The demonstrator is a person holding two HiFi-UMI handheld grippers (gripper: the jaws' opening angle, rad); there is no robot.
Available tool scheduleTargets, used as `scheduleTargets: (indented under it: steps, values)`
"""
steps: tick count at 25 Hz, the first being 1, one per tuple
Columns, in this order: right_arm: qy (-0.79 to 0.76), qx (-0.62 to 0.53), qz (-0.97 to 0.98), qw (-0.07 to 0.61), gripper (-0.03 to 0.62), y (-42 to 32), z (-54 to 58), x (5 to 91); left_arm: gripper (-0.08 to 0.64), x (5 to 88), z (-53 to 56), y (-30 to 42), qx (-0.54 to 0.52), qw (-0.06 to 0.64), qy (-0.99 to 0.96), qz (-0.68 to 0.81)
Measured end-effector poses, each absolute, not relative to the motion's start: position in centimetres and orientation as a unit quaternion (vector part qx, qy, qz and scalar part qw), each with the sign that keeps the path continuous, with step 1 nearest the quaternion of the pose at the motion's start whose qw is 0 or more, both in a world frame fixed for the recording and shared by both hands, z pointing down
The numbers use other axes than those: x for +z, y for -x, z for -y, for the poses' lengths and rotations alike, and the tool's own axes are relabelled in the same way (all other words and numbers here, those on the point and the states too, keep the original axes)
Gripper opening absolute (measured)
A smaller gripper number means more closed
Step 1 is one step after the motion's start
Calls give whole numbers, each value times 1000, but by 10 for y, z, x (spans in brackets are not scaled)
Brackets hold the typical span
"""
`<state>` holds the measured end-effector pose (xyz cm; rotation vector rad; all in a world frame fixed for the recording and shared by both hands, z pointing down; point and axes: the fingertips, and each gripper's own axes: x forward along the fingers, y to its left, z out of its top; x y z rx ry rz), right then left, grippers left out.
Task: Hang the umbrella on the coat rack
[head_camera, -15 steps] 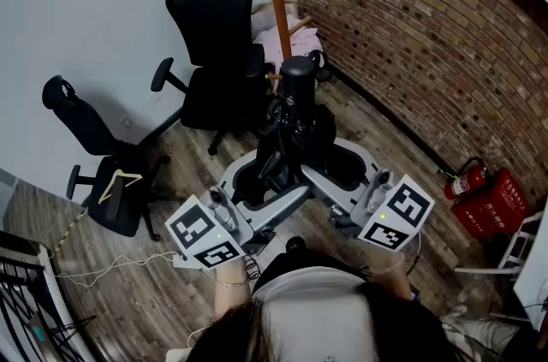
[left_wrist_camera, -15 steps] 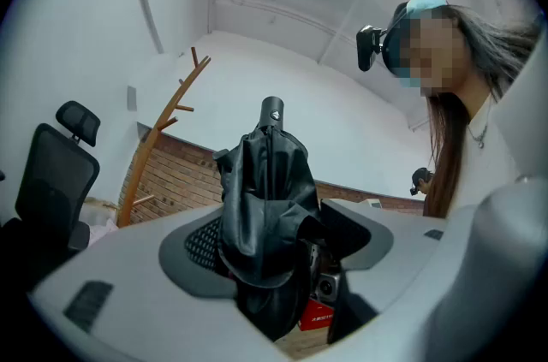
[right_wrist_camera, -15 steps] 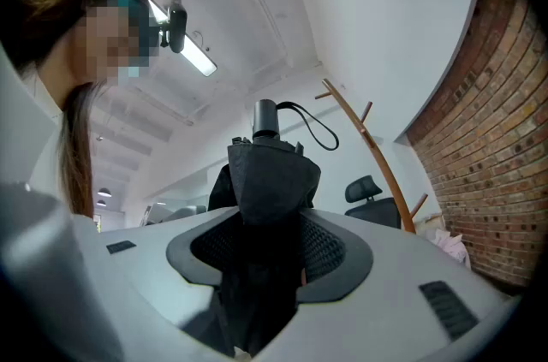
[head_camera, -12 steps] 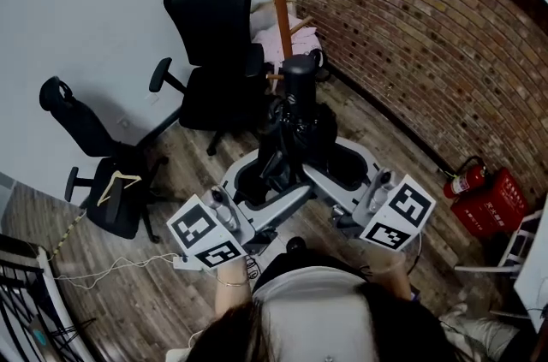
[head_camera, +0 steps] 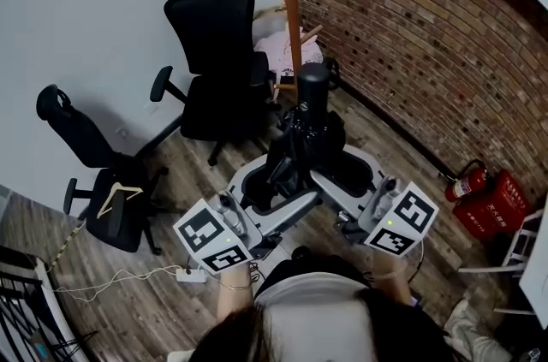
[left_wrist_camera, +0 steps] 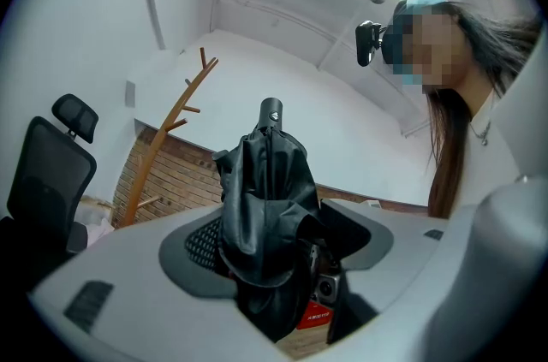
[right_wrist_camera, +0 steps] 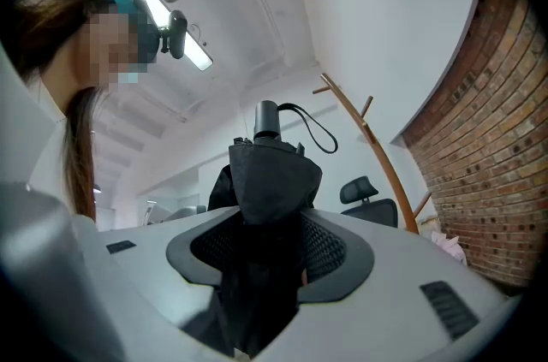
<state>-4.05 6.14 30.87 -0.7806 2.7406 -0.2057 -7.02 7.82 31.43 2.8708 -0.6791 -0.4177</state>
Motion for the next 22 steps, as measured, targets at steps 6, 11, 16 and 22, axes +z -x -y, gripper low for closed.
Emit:
scheduleTargets:
  steps: [6,11,16,22]
  values:
    - [279,-74,-948,134,210,42,-57,310,319,315,-73,72,-143,89,-961,221]
    - [284,-70,-947,136,210,43,-56,307,319,314,-72,73,-147,86,-961,217]
    - [281,-68,-947,139,210,36,-50,308,319,314,-66,67,-147,82,-961,219]
    - [273,-65,-949,144,210,32,-35,303,319,309,-51,64,-146,74,-960,227]
